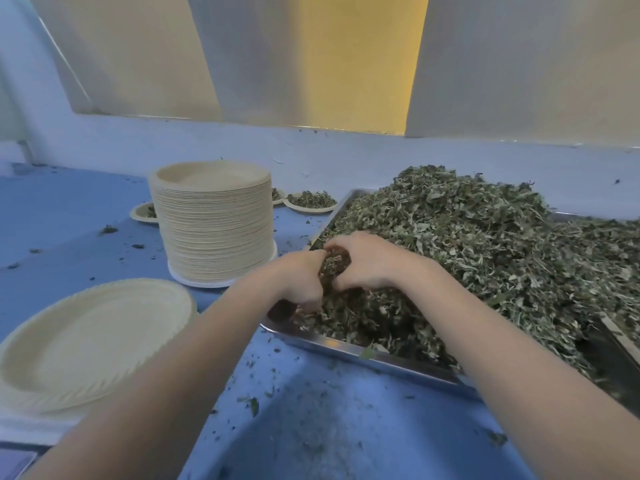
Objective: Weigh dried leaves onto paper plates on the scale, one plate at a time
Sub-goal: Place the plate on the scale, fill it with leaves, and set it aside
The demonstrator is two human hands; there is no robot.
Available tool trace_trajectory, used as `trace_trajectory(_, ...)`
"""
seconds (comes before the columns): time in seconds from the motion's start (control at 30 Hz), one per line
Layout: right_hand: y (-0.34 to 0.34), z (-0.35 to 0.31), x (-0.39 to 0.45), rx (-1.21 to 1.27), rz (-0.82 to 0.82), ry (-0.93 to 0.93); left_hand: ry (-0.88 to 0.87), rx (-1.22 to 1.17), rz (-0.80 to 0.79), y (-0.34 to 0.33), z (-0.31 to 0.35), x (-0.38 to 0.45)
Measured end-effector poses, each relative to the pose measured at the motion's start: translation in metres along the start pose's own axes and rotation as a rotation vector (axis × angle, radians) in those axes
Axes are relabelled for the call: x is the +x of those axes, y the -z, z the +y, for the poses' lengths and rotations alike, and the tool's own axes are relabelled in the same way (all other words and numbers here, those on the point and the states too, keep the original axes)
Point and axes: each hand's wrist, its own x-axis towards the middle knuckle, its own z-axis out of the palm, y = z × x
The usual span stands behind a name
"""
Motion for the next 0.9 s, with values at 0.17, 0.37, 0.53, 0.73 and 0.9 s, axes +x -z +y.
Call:
trace_trajectory(0.17,-0.021,-0.014,0.019,-0.316,-0.189,-0.013,0.06,-0.029,-0.012,-0.001,0.004,0.008)
trace_trajectory(0.37,-0.006,-0.007,-0.011,0.001,-0.224,-0.026,0.038,-0.097,-0.133,-0.007,-0.004,-0.003)
trace_trajectory(0.53,0.013,0.007,-0.045,0.046,-0.27,0.025,0.03,-0.004,-0.147,-0.006,-0.007,-0.012)
trace_trajectory(0.73,-0.016,0.01,-0.036,0.149,-0.429,-0.162,0.069,-0.186,-0.188,-0.013,0.009,-0.003)
trace_trajectory(0.9,-0.028,0.013,-0.034,0.424,-0.208,-0.091,0.02,-0.415,-0.042,-0.025,0.01,0.0)
